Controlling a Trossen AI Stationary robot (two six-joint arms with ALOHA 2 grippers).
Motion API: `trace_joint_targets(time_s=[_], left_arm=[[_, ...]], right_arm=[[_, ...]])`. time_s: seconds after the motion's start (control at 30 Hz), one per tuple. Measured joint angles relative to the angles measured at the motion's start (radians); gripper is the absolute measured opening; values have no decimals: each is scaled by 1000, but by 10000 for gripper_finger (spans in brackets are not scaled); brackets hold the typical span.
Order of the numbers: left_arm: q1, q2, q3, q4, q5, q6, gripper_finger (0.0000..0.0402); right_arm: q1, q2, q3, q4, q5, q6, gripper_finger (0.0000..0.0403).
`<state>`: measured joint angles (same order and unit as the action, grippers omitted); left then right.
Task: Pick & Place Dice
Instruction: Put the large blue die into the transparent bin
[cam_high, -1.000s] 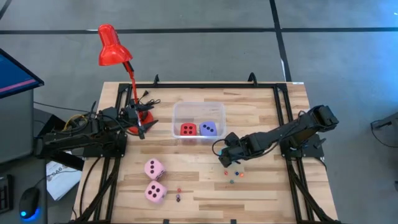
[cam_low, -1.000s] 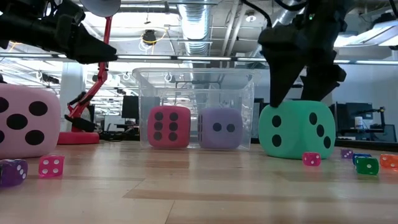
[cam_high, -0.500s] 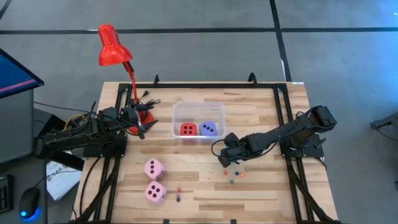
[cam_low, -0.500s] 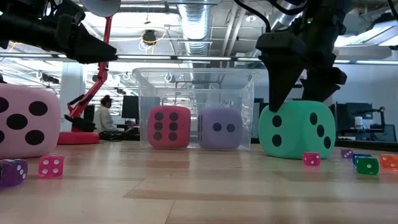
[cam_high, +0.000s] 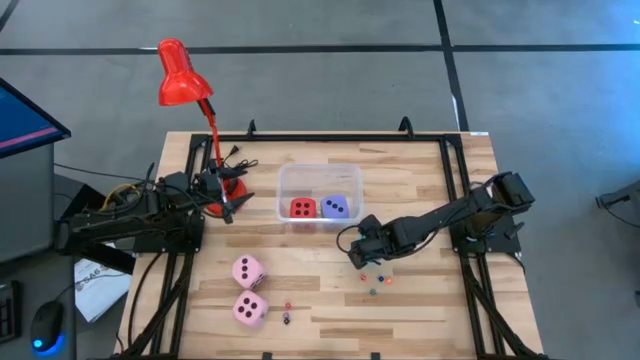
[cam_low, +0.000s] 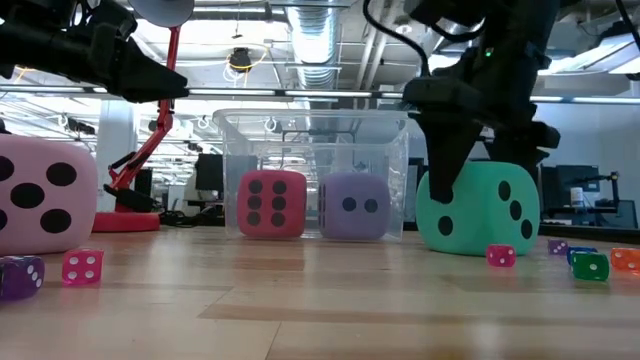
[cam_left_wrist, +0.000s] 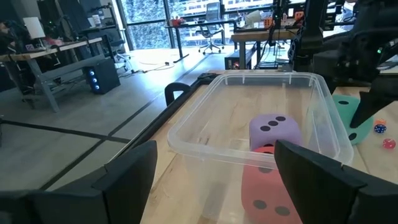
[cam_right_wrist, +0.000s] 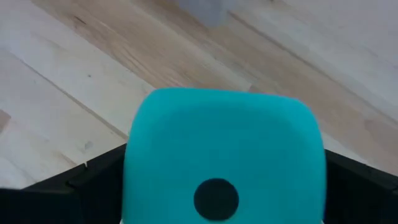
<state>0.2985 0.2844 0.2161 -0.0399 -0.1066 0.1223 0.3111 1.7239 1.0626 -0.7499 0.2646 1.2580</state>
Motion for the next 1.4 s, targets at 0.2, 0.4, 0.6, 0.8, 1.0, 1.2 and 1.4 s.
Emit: trace_joint_targets(time_s=[0.2,0.4,0.6,0.8,1.0,1.2,1.4], left_arm=[[0,0,0,3,0,0,314],[0,0,0,4,0,0,314],[0,0,0,4,0,0,314],[0,0,0,4,0,0,314],[0,0,0,4,0,0,314],[0,0,0,3,0,0,314],[0,0,0,4,0,0,314]], right_arm=[[3,-9,-2,6,-8,-26,400],[3,-9,-2,6,-8,-34,400],[2,-9,-2,4,-5,-60,400],[-12,-9,-3,17,5,-91,400],[-20,-8,-3,79,-2,-170,400],[-31,-8,49,66,-91,-267,400],[-40,-8,174,-28,-123,-412,400]])
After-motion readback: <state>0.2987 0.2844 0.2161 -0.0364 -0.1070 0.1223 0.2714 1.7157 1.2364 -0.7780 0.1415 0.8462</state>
